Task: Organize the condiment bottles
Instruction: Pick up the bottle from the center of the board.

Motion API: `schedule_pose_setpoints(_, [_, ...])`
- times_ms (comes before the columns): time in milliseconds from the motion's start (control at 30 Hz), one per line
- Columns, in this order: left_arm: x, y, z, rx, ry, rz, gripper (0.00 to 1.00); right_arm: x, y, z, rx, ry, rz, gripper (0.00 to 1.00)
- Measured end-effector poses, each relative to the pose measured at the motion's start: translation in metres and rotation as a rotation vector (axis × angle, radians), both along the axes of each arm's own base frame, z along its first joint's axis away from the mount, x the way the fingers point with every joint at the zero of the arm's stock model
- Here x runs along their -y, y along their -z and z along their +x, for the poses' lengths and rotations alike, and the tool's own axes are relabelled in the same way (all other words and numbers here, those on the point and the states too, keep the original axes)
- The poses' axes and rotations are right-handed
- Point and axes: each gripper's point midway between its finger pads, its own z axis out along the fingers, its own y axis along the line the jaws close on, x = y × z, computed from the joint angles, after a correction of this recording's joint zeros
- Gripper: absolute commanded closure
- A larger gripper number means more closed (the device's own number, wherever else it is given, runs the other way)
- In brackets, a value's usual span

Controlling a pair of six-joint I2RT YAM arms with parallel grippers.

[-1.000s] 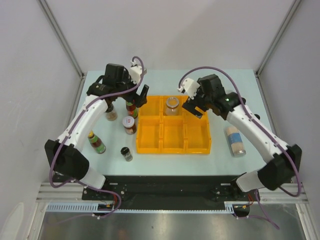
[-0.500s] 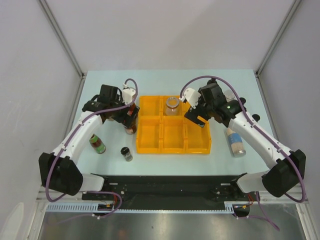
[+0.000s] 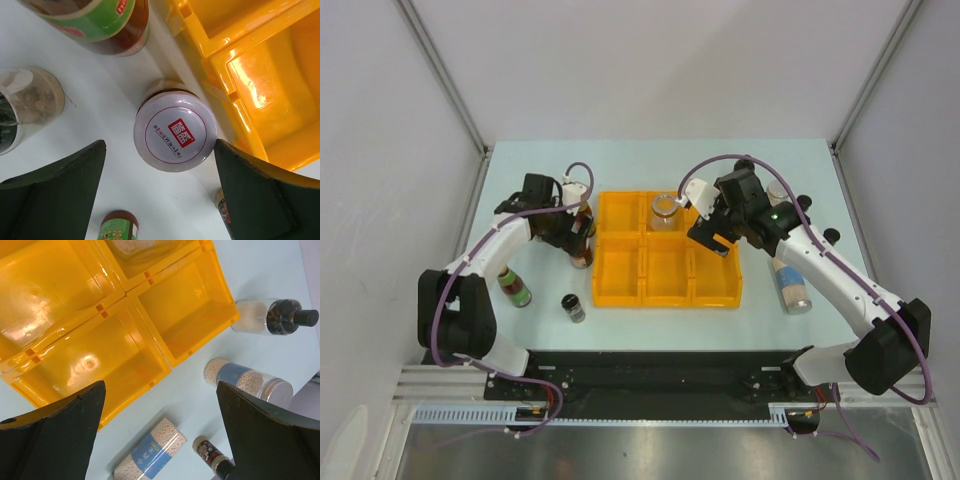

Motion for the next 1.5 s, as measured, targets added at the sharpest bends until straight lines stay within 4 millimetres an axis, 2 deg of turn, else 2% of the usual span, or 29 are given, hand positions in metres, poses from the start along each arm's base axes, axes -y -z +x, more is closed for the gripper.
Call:
schedule_pose_setpoints(267, [0.003,0.006,0.005,0.021,0.015,-0.017,0.06,-0.001,0.000,-0.001,0.003,-0.003,-0.006,0.00])
schedule_pose_setpoints(400, [0.005,0.010,0.004,0.021,0.019,-0.023,0.15,-0.002,0.001,-0.001,0.003,-0.006,-0.011,0.00])
schedule_pose_setpoints(567, [0.009,0.014,0.005,0.017,0.030,-0.042,0.18,-0.001,0.006,-0.003,-0.003,-0.006,-0.021,0.00])
schedule_pose_setpoints(667, [0.010,0.015,0.005,0.021,0.035,-0.051,0.25,-0.002,0.006,-0.004,-0.004,-0.009,-0.023,0.00])
schedule_pose_setpoints(700, [0.011,0.016,0.005,0.020,0.037,-0.054,0.30,-0.002,0.006,-0.004,-0.003,-0.010,-0.023,0.00])
schedule_pose_setpoints(767, [0.013,0.017,0.004,0.019,0.041,-0.065,0.34,-0.004,0.006,-0.005,-0.003,-0.015,-0.024,0.00])
schedule_pose_setpoints(833, [0.013,0.016,0.005,0.026,0.044,-0.066,0.46,-0.005,0.006,-0.006,-0.002,-0.018,-0.025,0.00])
schedule_pose_setpoints(933, [0.014,0.016,0.007,0.037,0.050,-0.069,0.80,-0.006,0.006,-0.006,-0.002,-0.022,-0.026,0.00])
schedule_pose_setpoints(967, [0.014,0.016,0.008,0.040,0.047,-0.072,1.00,-0.007,0.006,-0.007,-0.002,-0.023,-0.027,0.00])
schedule_pose_setpoints(1200, [0.014,0.012,0.004,0.040,0.051,-0.071,1.00,-0.007,0.006,-0.007,0.005,-0.022,-0.035,0.00])
schedule_pose_setpoints(1333, [0.018,-0.010,-0.012,0.063,0.101,-0.099,1.00,-0.006,0.002,-0.001,0.030,-0.003,-0.034,0.00])
schedule_pose_setpoints(1500, [0.033,-0.076,-0.031,0.162,0.221,-0.166,1.00,0.003,-0.005,0.008,0.066,0.040,-0.028,0.00])
